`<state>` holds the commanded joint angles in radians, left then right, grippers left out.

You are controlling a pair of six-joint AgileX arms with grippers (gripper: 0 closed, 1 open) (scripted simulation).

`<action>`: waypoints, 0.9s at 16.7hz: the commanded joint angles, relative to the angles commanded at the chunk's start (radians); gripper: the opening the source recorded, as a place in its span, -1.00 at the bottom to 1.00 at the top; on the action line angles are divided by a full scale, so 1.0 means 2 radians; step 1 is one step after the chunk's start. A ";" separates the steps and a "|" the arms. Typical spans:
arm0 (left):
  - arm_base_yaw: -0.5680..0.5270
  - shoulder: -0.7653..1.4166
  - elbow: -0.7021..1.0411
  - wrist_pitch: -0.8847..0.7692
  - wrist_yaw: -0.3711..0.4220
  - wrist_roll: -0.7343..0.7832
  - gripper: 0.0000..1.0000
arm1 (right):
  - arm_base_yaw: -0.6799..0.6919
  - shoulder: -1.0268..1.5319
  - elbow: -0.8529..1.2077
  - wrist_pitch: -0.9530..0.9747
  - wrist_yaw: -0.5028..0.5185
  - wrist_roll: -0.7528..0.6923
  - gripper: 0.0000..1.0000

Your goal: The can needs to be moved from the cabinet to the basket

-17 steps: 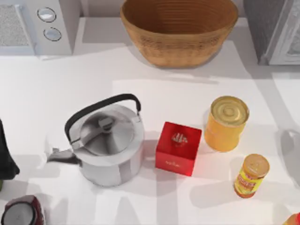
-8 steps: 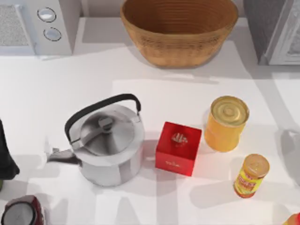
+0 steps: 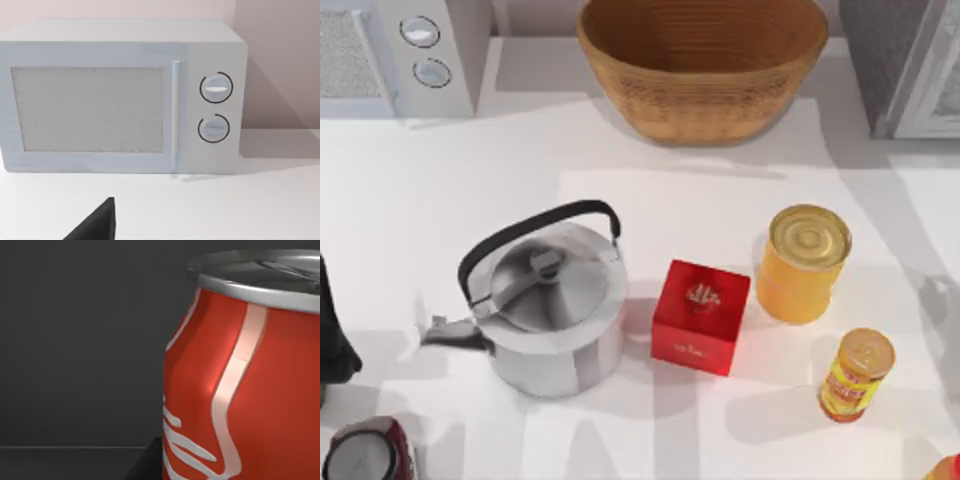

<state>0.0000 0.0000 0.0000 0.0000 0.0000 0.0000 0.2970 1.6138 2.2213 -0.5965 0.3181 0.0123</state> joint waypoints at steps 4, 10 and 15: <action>0.000 0.000 0.000 0.000 0.000 0.000 1.00 | 0.029 -0.076 -0.032 -0.046 0.028 0.000 -1.00; 0.000 0.000 0.000 0.000 0.000 0.000 1.00 | 0.031 -0.086 -0.039 -0.053 0.032 0.001 -1.00; 0.000 0.000 0.000 0.000 0.000 0.000 1.00 | 0.021 -0.163 -0.117 -0.004 0.005 -0.009 -1.00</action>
<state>0.0000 0.0000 0.0000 0.0000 0.0000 0.0000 0.3382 1.2881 1.9876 -0.6049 0.3288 -0.0052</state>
